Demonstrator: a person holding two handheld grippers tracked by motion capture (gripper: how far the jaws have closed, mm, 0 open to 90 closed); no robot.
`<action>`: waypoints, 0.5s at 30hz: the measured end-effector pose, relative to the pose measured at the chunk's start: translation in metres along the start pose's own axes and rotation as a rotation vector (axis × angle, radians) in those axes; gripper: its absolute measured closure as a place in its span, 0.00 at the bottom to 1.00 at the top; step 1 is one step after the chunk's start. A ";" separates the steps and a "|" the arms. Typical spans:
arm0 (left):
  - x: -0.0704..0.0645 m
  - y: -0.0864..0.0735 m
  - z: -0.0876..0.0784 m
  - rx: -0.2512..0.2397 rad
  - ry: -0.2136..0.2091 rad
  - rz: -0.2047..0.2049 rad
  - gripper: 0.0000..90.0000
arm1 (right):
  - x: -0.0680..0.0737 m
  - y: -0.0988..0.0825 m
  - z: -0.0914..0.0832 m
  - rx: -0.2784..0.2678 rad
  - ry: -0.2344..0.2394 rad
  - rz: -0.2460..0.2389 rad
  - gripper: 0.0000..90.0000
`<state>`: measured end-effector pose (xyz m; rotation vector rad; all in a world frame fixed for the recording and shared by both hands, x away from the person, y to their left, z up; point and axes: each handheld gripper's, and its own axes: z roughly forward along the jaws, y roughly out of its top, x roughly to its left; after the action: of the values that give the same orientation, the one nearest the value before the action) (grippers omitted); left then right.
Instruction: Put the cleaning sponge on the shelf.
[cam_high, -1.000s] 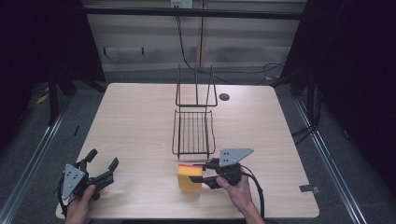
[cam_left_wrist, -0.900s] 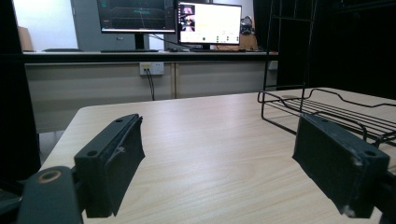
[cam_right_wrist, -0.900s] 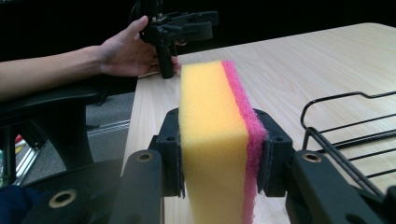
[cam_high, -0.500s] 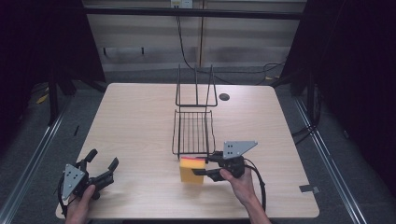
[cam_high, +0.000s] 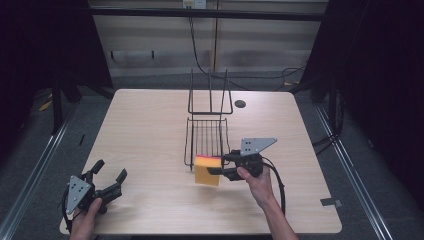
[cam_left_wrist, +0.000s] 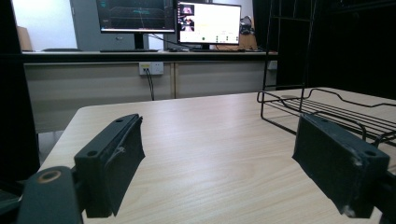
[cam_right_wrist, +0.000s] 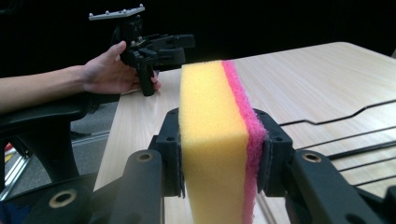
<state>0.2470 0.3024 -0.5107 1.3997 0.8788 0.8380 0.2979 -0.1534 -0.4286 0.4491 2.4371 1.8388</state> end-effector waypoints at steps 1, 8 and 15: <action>0.000 0.000 0.000 -0.003 0.002 -0.001 0.17 | -0.001 0.003 0.000 -0.010 0.003 -0.005 0.67; 0.000 0.000 0.000 -0.005 0.002 -0.002 0.17 | -0.010 0.012 0.002 -0.005 0.002 -0.014 0.67; 0.000 0.000 0.000 -0.003 0.002 0.000 0.17 | -0.022 0.016 0.004 -0.003 0.000 -0.016 0.67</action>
<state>0.2472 0.3022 -0.5107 1.3960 0.8785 0.8400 0.3227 -0.1510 -0.4172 0.4279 2.4299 1.8362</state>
